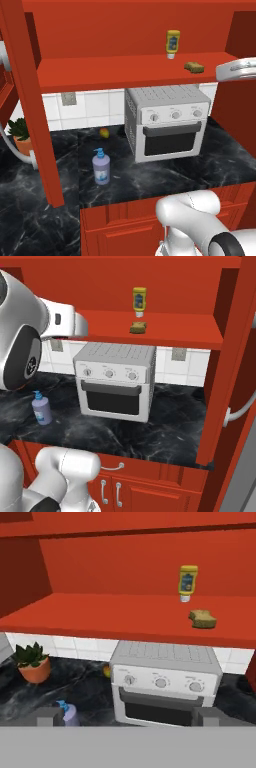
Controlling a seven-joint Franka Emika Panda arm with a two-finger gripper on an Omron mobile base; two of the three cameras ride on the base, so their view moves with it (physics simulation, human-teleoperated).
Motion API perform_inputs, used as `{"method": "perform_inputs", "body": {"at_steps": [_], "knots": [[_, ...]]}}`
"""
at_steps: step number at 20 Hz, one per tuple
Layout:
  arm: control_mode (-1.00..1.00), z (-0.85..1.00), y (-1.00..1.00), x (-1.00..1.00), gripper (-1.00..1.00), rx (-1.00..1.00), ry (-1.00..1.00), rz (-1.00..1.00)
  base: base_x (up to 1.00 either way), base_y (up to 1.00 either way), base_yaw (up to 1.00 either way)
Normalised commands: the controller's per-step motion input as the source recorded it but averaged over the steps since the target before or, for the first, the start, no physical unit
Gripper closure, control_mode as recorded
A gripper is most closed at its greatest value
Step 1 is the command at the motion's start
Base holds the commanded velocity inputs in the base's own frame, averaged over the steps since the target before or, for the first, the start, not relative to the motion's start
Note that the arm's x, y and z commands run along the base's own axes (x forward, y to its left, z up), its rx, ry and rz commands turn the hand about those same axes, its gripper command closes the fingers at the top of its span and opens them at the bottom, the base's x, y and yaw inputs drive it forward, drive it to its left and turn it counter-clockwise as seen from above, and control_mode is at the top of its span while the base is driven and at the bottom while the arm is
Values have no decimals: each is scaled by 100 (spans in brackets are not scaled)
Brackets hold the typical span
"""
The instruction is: Pick the soap dispenser and sponge from the cabinet and place them on the counter.
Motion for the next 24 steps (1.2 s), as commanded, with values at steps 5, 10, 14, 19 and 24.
{"method": "perform_inputs", "body": {"at_steps": [5,10,14,19,24], "knots": [[-100,0,-38,20,-100,-3,0,-12,0,0,0],[-100,-7,-33,26,-100,0,0,-18,0,0,0],[-100,-7,-13,38,-100,0,3,-20,0,0,0],[-100,-8,-1,49,-100,0,1,-6,0,0,0],[-100,-10,-14,42,-100,0,0,0,0,0,0]]}}
